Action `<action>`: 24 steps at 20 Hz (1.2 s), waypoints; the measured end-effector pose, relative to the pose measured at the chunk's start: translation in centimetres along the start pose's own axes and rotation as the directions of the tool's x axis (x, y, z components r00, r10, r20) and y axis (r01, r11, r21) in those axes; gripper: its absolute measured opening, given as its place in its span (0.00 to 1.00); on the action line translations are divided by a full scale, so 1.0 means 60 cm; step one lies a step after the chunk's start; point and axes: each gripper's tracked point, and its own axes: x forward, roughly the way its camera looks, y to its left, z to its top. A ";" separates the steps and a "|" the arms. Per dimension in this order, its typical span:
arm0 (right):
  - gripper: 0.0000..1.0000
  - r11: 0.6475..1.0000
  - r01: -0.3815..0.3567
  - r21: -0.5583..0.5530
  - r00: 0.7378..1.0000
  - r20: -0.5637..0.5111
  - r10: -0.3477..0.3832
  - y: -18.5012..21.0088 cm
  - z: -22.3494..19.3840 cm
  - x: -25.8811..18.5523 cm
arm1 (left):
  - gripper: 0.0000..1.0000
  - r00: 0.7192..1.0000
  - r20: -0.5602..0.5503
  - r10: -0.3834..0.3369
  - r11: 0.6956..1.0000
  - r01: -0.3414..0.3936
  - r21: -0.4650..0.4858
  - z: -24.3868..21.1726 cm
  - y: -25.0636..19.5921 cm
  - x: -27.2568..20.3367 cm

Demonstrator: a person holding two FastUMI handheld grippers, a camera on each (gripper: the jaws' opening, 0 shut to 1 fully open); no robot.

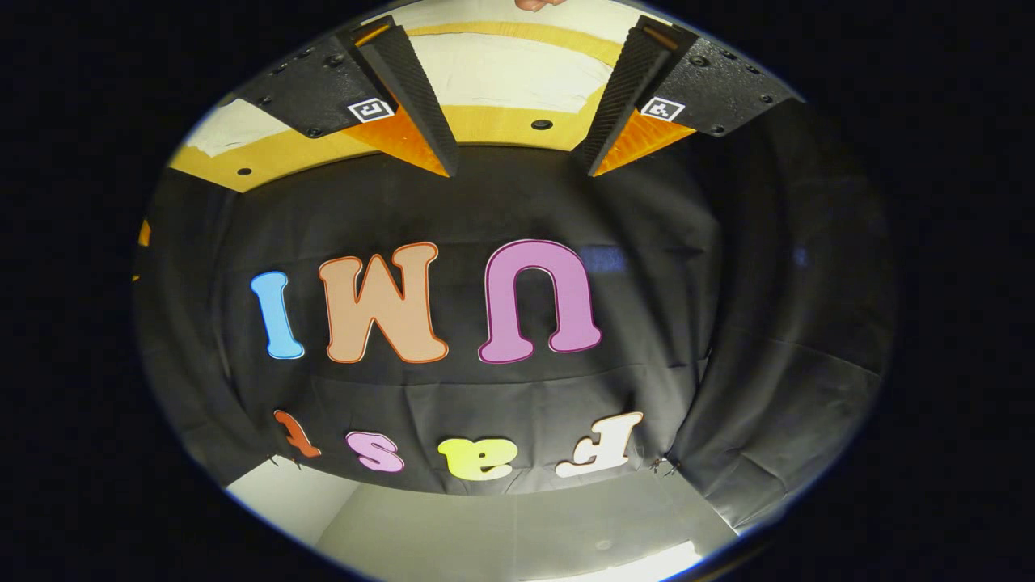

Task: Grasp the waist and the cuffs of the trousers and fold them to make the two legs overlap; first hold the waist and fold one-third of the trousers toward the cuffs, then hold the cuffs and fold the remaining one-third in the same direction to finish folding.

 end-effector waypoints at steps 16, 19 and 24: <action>0.97 0.729 -0.506 -0.461 0.855 -0.382 0.352 0.106 -0.328 -0.151 | 0.94 0.998 -0.050 -0.039 0.998 0.041 0.043 -0.038 -0.046 -0.014; 0.97 0.659 -0.584 -0.475 0.804 -0.451 0.388 0.128 -0.381 -0.171 | 0.94 0.998 -0.065 -0.023 0.999 0.026 0.047 -0.050 -0.037 -0.020; 0.97 0.569 -0.653 -0.499 0.750 -0.528 0.398 0.142 -0.437 -0.182 | 0.94 0.996 -0.085 0.006 0.998 -0.001 0.066 -0.064 -0.017 -0.029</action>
